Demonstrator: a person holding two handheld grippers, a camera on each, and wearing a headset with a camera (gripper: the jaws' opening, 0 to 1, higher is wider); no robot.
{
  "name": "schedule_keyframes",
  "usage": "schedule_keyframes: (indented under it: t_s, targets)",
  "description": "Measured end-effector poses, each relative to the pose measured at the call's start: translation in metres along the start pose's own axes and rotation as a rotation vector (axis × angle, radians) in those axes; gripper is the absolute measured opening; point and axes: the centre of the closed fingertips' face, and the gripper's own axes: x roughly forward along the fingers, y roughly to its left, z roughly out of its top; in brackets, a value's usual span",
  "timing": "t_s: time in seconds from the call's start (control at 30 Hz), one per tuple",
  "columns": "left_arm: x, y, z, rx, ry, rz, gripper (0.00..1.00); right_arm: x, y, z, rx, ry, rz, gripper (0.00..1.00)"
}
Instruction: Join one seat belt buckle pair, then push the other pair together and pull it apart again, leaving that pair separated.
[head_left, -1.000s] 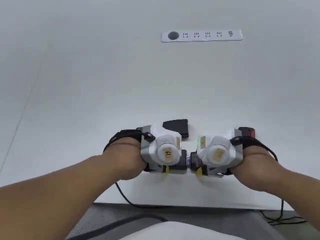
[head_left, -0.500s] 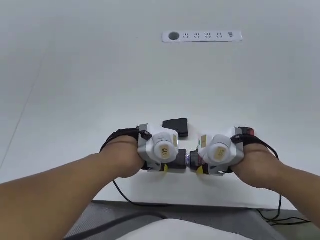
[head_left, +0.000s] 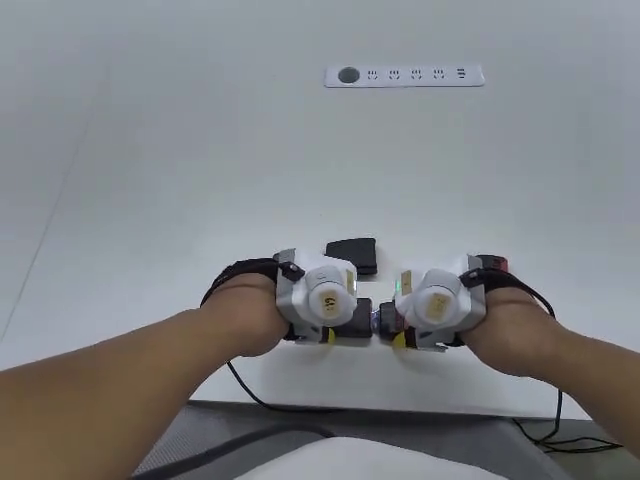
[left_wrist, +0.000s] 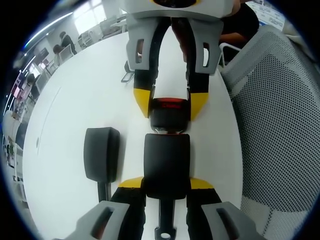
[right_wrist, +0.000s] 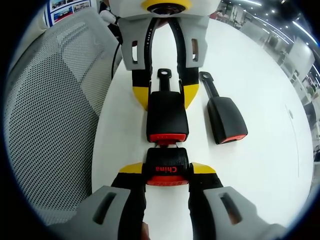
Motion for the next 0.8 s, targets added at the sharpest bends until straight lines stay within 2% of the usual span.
schedule_keyframes:
  t_s: [0.13, 0.2, 0.27, 0.4, 0.5, 0.57, 0.7, 0.8]
  targets:
    - [0.0, -0.001, 0.0, 0.006, -0.011, -0.005, 0.31, 0.0, 0.0, 0.0, 0.011, 0.0, 0.001, 0.32]
    - [-0.001, -0.001, 0.0, -0.002, -0.019, -0.006, 0.32, 0.001, 0.001, 0.002, 0.05, -0.01, 0.019, 0.33]
    - [0.001, 0.001, -0.002, -0.01, -0.026, -0.009, 0.33, 0.0, 0.001, 0.002, 0.022, -0.014, 0.016, 0.33]
    - [0.0, -0.002, -0.001, -0.003, -0.032, -0.016, 0.33, -0.001, 0.003, 0.003, 0.028, -0.03, 0.021, 0.34]
    - [-0.008, -0.001, 0.005, -0.052, -0.066, -0.008, 0.33, -0.004, 0.004, 0.005, 0.071, -0.037, 0.018, 0.33]
    - [-0.014, 0.002, 0.008, -0.063, -0.089, 0.008, 0.35, -0.011, 0.002, 0.011, 0.096, -0.069, 0.009, 0.33]
    - [-0.025, 0.008, 0.014, -0.09, -0.123, 0.023, 0.38, -0.026, -0.005, 0.018, 0.107, -0.097, -0.012, 0.33]
    - [-0.033, 0.015, 0.021, -0.081, -0.142, 0.041, 0.36, -0.04, -0.012, 0.021, 0.113, -0.119, -0.033, 0.33]
